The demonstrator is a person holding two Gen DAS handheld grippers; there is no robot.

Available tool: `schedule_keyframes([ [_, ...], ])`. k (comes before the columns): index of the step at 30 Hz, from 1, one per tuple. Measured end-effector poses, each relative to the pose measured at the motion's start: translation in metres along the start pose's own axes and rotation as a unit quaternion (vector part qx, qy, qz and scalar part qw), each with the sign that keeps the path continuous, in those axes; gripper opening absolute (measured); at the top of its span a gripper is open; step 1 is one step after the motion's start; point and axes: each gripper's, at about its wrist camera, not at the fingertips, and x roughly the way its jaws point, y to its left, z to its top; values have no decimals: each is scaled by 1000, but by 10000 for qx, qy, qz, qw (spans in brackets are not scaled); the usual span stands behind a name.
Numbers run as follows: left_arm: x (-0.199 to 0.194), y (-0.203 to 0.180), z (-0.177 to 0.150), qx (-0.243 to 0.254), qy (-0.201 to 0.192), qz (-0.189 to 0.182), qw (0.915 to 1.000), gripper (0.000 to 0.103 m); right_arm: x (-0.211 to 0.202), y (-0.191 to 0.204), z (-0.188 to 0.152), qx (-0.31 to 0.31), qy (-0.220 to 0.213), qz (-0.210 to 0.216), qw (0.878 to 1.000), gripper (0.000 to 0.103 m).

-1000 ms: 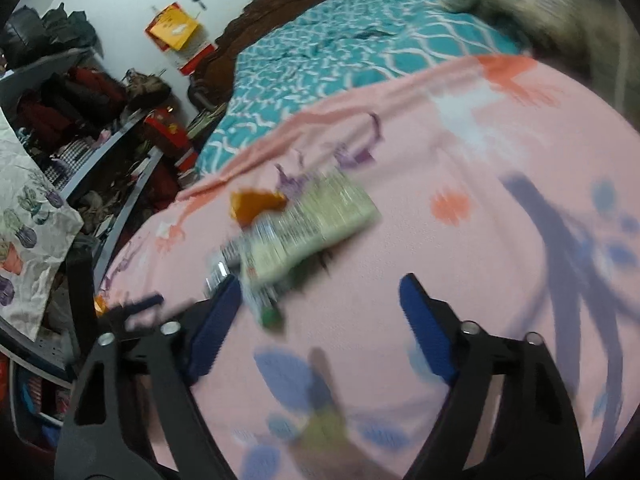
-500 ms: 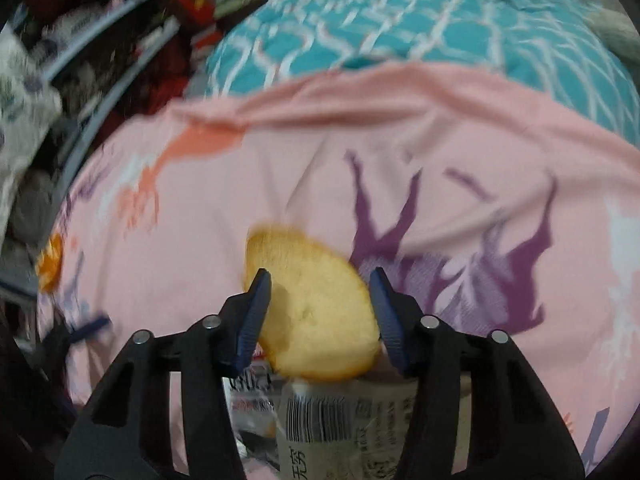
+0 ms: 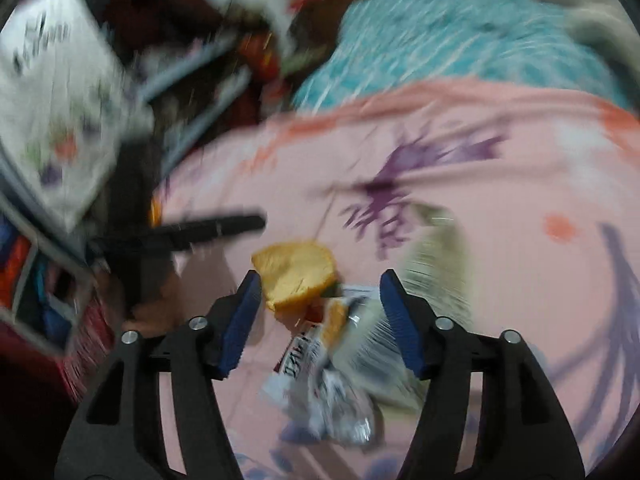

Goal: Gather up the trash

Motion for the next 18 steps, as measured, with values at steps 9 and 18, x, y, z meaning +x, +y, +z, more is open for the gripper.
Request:
schedule_keyframes([
  [9, -6, -4, -11, -244, 332, -385, 9984, 82, -47, -51, -37, 986, -338, -316, 9941, 64],
  [18, 3, -34, -29, -303, 840, -701, 9935, 64, 12, -28, -7, 271, 131, -856, 9959, 63],
])
